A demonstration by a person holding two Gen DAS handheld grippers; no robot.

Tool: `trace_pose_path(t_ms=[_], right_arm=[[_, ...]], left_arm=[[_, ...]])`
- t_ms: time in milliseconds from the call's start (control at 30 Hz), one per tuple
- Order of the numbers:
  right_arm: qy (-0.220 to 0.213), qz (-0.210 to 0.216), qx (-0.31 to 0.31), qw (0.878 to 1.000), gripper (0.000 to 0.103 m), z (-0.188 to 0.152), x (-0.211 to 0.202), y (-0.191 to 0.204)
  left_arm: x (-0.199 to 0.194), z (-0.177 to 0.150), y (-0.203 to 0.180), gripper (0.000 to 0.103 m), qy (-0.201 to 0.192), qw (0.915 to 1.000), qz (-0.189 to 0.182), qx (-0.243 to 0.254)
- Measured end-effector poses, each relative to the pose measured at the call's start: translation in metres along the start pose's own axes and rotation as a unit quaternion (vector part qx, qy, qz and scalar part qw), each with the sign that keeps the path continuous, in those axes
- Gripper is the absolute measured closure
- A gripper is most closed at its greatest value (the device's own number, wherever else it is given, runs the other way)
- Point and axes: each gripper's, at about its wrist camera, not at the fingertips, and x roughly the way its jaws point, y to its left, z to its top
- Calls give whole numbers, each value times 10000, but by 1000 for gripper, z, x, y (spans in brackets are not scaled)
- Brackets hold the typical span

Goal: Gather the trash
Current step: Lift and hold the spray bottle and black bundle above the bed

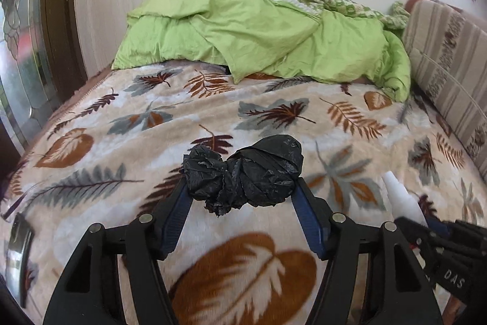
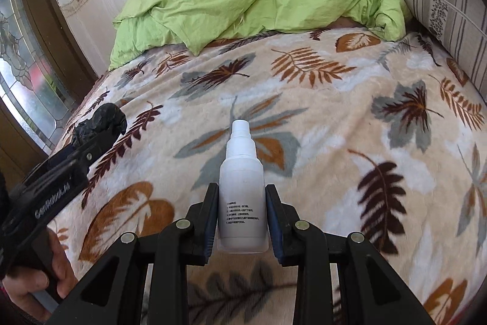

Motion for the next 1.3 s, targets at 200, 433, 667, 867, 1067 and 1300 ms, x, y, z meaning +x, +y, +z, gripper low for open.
trace_pose_path(t_ms=[200, 433, 667, 867, 1067, 1300], right_arm=[[-149, -28, -51, 9999, 71, -22, -27, -1], [-272, 56, 59, 9996, 71, -39, -48, -6], [-568, -58, -400, 9976, 71, -50, -65, 13], [-629, -74, -482, 9968, 71, -59, -76, 16], [-671, -23, -417, 9969, 71, -68, -88, 11], [-718, 56, -293, 9970, 71, -75, -100, 4]], left_arm=[[-38, -30, -6, 38, 3, 9998, 17, 197], [-67, -54, -11, 38, -97, 9992, 60, 393], [-81, -64, -14, 38, -142, 9988, 23, 470], [-90, -66, -16, 38, -198, 9987, -33, 472], [-97, -68, -23, 38, -209, 9982, -121, 544], [-108, -71, -36, 38, -249, 9972, -227, 672]])
